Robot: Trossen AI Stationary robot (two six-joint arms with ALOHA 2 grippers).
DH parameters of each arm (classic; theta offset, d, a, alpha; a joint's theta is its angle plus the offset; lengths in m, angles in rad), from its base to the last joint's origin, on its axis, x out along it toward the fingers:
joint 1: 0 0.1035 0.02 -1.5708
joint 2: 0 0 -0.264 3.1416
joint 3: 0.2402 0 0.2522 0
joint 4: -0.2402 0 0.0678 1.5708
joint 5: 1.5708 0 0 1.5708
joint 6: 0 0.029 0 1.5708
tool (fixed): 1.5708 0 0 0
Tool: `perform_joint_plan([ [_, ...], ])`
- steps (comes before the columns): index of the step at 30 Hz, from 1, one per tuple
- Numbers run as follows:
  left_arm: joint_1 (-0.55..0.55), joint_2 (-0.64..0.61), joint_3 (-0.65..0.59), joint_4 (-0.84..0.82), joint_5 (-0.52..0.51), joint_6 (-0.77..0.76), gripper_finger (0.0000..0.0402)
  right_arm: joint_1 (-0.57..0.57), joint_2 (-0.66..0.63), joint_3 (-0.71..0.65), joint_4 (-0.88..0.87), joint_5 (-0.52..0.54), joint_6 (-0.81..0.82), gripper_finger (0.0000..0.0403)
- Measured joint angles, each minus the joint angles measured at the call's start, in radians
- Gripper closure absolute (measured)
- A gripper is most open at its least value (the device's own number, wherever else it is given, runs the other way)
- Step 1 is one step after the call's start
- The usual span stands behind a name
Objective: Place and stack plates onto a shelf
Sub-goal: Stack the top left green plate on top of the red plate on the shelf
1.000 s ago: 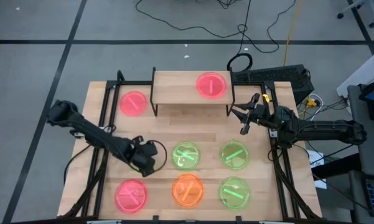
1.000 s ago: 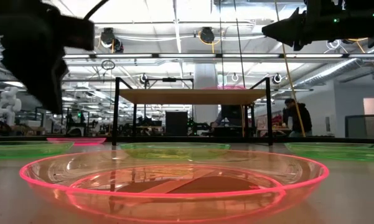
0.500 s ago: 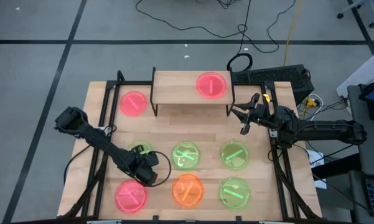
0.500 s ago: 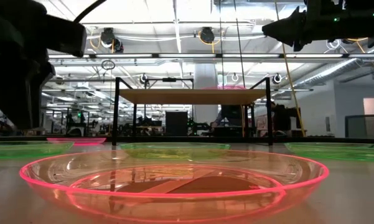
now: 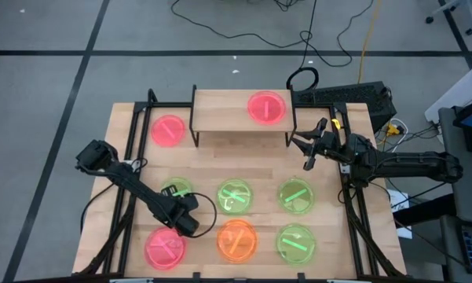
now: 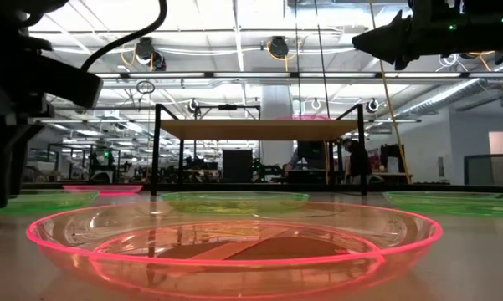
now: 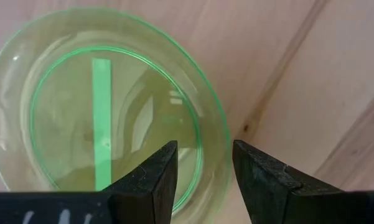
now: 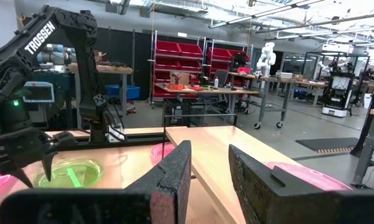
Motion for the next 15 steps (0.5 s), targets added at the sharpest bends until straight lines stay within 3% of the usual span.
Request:
perform_joint_plan([
  [4,0.0,0.007,0.0,-0.01,0.009,0.027,0.0265,0.0,0.0,0.0,-0.001,0.0,0.0,0.0312],
  [15,0.0,0.01,0.0,-0.038,0.02,0.053,0.0382,0.0,0.002,0.0,-0.016,0.0,0.0,0.0312],
])
